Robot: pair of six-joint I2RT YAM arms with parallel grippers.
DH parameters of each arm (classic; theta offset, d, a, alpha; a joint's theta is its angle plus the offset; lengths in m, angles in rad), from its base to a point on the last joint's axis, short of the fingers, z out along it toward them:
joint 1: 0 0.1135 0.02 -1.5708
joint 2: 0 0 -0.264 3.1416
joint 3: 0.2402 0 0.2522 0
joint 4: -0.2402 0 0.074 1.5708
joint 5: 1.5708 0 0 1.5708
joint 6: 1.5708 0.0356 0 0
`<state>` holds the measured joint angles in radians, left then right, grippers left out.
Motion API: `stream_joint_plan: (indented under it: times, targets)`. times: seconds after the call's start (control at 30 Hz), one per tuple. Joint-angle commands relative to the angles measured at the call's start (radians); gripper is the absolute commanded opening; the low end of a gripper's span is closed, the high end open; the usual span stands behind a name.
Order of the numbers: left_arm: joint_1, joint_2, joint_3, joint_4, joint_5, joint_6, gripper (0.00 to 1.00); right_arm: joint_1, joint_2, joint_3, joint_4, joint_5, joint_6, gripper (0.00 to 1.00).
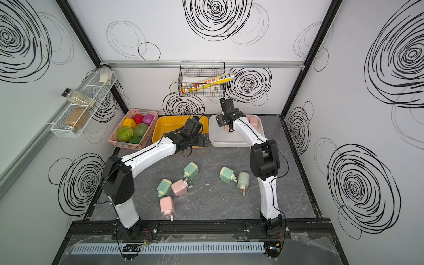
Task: Place the pencil sharpeners by color into the storage box
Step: Place the pencil sharpener in the storage box, then pick up the pencil sharpener from the center of the board.
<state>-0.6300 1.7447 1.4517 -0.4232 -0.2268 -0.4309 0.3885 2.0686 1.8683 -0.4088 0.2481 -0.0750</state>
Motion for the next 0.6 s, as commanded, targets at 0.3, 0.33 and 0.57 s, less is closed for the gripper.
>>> stream_joint_plan:
  times: [0.3, 0.33, 0.57]
  targets:
    - [0.166, -0.544, -0.564, 0.03, -0.104, -0.294, 0.99, 0.113, -0.478, -0.567, 0.244, -0.796, -0.475, 1.0]
    - [0.194, -0.579, -0.61, 0.042, -0.073, -0.324, 0.99, 0.159, -0.493, -0.585, 0.22, -0.777, -0.544, 1.0]
    - [0.283, -0.721, -0.719, -0.051, -0.043, -0.392, 0.99, 0.293, -0.484, -0.593, -0.004, -0.929, -0.796, 0.97]
